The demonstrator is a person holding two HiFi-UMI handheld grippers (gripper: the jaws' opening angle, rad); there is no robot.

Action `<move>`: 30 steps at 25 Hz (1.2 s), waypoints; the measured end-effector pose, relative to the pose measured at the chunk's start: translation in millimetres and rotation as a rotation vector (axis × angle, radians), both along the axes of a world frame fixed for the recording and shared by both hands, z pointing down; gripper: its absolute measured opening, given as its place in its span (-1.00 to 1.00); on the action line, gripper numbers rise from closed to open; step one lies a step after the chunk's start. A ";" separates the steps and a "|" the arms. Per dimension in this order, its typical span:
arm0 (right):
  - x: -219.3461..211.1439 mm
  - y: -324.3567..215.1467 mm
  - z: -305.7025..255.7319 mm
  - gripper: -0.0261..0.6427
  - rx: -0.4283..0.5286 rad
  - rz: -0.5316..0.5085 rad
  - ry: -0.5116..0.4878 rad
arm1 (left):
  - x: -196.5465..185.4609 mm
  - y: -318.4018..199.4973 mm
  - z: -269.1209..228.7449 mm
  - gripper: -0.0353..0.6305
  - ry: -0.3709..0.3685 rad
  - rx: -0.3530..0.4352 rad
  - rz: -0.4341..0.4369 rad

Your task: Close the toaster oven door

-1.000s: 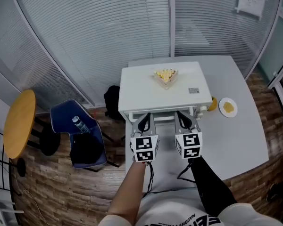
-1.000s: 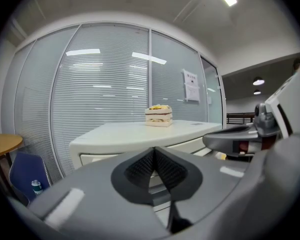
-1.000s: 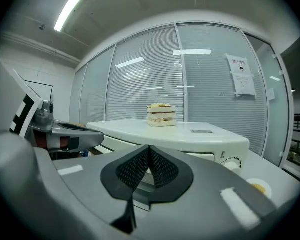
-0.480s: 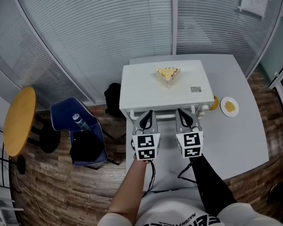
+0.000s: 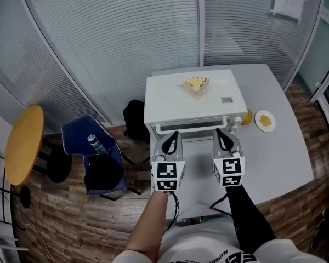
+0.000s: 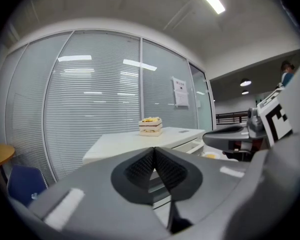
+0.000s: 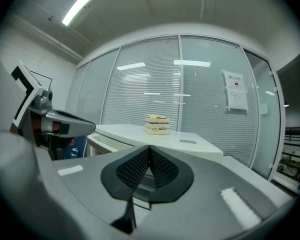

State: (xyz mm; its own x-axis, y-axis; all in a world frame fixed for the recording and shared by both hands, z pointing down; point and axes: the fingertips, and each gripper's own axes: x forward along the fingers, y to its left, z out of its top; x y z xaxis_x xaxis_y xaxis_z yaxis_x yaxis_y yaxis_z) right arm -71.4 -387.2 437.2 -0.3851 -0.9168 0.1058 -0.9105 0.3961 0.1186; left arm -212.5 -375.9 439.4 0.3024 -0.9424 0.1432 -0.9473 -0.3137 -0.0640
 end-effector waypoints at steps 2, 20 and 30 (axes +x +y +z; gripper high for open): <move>-0.8 12.9 -6.2 -0.91 0.015 0.006 0.000 | 2.1 11.2 -8.1 -0.73 -0.010 0.014 0.026; 27.0 115.4 -55.0 -0.91 0.105 -0.022 -0.055 | 31.3 114.3 -54.5 -0.73 -0.040 0.101 0.058; 76.3 195.6 -58.5 -0.91 0.091 -0.078 -0.080 | 68.5 200.1 -57.2 -0.73 -0.022 0.094 -0.015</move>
State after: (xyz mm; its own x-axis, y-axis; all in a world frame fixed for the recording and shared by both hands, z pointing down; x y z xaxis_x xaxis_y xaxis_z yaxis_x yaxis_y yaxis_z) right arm 4.9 -191.5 378.7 -0.4596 -0.8881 -0.0104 -0.8852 0.4571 0.0860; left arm -144.0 -175.8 382.2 0.2862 -0.9563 0.0601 -0.9498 -0.2914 -0.1137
